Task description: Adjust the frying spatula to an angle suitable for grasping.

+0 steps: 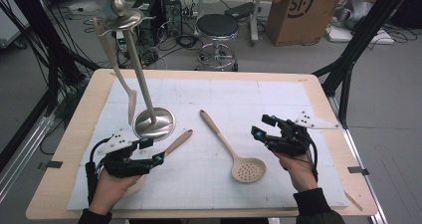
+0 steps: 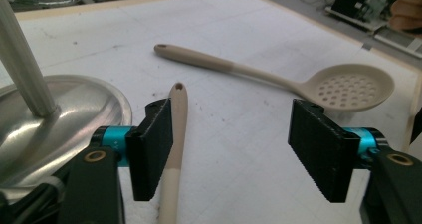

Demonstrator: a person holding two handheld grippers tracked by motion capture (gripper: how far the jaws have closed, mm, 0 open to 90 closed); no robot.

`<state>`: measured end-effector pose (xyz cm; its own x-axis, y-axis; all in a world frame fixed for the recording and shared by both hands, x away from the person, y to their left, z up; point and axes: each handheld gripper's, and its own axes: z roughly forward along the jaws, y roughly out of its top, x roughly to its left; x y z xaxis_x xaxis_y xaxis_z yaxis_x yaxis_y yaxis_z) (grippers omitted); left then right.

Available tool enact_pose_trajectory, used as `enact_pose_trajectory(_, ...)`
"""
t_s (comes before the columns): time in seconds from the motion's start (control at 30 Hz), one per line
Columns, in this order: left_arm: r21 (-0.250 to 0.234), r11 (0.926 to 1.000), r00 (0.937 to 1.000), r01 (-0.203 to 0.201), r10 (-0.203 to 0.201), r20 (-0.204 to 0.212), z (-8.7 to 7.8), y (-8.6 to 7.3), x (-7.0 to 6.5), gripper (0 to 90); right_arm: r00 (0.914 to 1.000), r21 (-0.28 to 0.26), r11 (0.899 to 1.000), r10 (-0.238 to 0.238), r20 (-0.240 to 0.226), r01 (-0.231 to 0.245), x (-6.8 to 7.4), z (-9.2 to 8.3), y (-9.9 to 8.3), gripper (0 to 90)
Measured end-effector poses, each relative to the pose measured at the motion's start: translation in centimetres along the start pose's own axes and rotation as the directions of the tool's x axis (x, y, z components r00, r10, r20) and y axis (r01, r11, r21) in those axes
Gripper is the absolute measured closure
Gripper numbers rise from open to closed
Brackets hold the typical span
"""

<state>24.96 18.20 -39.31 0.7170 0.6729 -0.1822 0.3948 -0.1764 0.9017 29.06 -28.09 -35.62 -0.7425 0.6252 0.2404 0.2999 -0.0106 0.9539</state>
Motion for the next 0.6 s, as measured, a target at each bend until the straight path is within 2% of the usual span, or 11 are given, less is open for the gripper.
enact_pose_trajectory(0.33, 0.042, 0.9991, 0.9995, 0.002, -0.001, -0.03, 0.2, -0.1, 0.3, 38.3, 0.9971, -0.038, 0.998, 0.047, 0.059, -0.045, -1.6, -3.4, -2.0, 31.8)
enact_pose_trajectory(0.4, 0.058, 0.9983, 0.9997, -0.002, 0.003, -0.024, 0.3, -0.1, 0.3, 39.3, 0.9961, -0.053, 0.997, 0.058, 0.067, -0.055, -1.8, -4.1, -2.5, 31.7)
enact_pose_trajectory(0.5, 0.117, 0.9928, 0.9995, -0.026, 0.028, -0.016, 0.8, -0.2, 0.4, 42.5, 0.9948, -0.064, 0.997, 0.055, 0.086, -0.05, -2.0, -4.9, -3.2, 31.5)
enact_pose_trajectory(0.6, 0.18, 0.9835, 0.9998, -0.016, 0.014, 0.011, 1.6, -0.4, 0.4, 47.1, 0.9937, -0.065, 0.997, 0.046, 0.102, -0.04, -2.0, -5.3, -3.7, 31.4)
